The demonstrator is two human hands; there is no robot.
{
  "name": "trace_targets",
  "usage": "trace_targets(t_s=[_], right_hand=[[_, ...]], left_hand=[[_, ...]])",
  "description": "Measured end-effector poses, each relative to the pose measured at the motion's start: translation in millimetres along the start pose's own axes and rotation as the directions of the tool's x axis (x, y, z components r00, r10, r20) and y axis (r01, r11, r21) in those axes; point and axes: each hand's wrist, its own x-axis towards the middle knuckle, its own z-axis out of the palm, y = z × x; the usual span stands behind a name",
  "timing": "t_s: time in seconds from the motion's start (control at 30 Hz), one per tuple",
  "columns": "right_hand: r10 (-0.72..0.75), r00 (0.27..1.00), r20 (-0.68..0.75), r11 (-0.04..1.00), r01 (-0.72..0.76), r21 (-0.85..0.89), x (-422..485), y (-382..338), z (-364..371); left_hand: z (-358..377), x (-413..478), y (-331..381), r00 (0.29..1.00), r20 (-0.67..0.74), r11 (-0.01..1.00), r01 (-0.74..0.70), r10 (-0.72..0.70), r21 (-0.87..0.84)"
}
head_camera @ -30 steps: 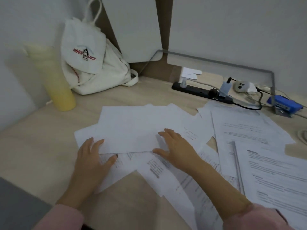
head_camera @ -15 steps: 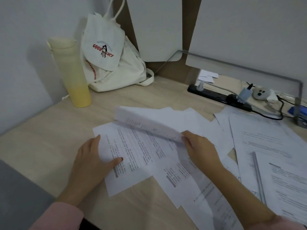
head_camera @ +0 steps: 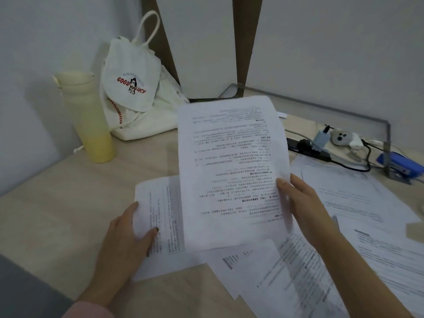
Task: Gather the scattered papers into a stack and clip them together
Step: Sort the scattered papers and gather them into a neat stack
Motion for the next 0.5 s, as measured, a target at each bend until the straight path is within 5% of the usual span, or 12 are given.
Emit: trace_targets(t_s=[0.27, 0.37, 0.5], right_hand=[[0.183, 0.98, -0.082, 0.983, -0.185, -0.016, 0, 23, 0], [0.246, 0.969, 0.014, 0.96, -0.246, 0.132, -9, 31, 15], [0.332, 0.905, 0.266, 0.92, -0.373, 0.118, -29, 41, 46]], left_hand=[[1, -9, -4, 0.992, 0.014, 0.979, -0.123, 0.127, -0.161], [1, -12, 2, 0.995, -0.008, 0.962, -0.097, 0.098, -0.254], [3, -14, 13, 1.0, 0.004, 0.92, -0.01, 0.013, -0.391]])
